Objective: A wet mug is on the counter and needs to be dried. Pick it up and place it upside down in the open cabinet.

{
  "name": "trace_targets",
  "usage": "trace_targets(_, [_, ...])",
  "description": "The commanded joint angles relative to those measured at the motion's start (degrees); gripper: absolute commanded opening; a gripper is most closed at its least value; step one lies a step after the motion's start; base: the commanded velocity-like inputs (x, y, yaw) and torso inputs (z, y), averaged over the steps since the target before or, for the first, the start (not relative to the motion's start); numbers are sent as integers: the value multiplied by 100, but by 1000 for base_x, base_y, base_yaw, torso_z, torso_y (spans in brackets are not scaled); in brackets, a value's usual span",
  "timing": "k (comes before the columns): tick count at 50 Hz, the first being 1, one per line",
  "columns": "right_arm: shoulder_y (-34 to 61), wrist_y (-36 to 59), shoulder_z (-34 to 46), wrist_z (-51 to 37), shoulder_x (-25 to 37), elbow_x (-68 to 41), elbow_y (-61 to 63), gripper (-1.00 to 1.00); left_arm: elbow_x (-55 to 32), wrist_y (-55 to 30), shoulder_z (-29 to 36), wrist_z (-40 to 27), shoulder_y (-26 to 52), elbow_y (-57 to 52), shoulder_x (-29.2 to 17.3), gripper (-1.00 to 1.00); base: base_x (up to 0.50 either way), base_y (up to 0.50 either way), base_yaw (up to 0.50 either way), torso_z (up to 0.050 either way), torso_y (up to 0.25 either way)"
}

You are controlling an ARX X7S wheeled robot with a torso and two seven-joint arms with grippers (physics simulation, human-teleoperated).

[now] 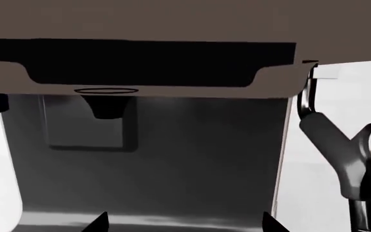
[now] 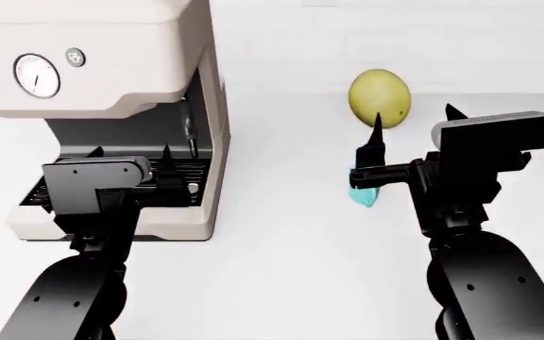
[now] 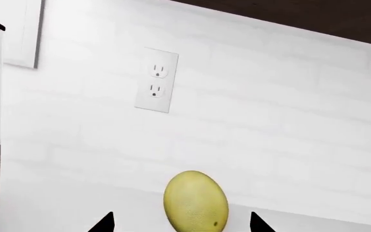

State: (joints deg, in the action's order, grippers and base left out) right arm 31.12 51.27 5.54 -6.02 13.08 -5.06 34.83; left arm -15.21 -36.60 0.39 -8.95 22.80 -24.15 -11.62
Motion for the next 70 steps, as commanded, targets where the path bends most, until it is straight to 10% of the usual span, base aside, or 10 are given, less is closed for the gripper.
trace_targets(1, [-10,-7,18,-31,15,-23,-1,100,-30,6,15,-29,1,-40,-45,100,0,0,0,0,0])
trace_targets(18, [43,117,5,-14,17,-138,1,100,-69,51,39,-68,10,-34,-85,100,104,0,0,0,1])
trace_targets(41, [1774,3818,-800,430,-198,-1155,79,100,-128,137,37,-127,-89,-66,-139,100,0,0,0,0,0])
trace_targets(70, [915,3064,-553,175,45,-1549,-615,100,-178,244,82,-177,-160,0,-197,100,0,0,0,0,0])
